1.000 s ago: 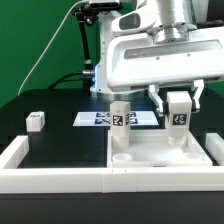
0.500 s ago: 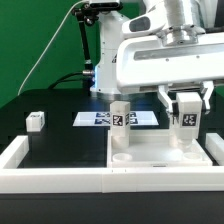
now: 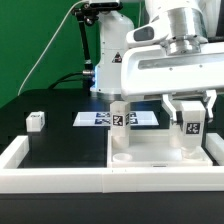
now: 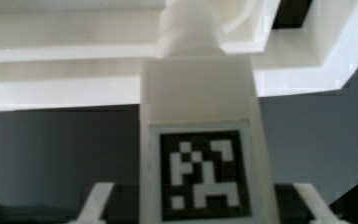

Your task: Assemble square table

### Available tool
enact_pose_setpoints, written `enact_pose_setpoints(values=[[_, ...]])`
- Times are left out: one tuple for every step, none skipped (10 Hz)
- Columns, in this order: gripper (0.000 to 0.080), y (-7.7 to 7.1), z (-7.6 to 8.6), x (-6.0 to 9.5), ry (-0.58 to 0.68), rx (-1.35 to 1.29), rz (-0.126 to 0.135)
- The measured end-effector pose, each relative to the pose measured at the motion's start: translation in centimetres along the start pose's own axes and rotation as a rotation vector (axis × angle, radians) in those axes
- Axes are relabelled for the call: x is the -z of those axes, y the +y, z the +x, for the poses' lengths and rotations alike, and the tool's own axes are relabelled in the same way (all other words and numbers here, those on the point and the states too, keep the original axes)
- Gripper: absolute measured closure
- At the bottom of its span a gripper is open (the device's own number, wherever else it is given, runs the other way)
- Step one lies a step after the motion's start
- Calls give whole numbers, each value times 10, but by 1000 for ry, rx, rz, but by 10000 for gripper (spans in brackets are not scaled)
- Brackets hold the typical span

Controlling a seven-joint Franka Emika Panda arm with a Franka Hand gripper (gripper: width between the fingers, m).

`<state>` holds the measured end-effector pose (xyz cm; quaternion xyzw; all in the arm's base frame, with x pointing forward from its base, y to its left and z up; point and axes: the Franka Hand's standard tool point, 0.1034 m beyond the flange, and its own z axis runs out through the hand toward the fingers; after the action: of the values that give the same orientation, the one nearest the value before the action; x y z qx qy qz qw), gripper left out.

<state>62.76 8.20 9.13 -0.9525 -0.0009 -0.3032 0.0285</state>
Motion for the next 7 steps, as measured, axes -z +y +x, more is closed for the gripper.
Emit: enact_pose_setpoints(values=[[509,-1,-1,0,-1,2,1],[509,-2,-2,-1,-4,3,1],[509,-3,-3,-1,-2,4,1],[509,-3,-3,-1,2,5,0],[509,-3,-3,-1,7,7,-1],[509,-4,-3,-2,11,8,-2],[509,-5,-3,-2,10,9,0]])
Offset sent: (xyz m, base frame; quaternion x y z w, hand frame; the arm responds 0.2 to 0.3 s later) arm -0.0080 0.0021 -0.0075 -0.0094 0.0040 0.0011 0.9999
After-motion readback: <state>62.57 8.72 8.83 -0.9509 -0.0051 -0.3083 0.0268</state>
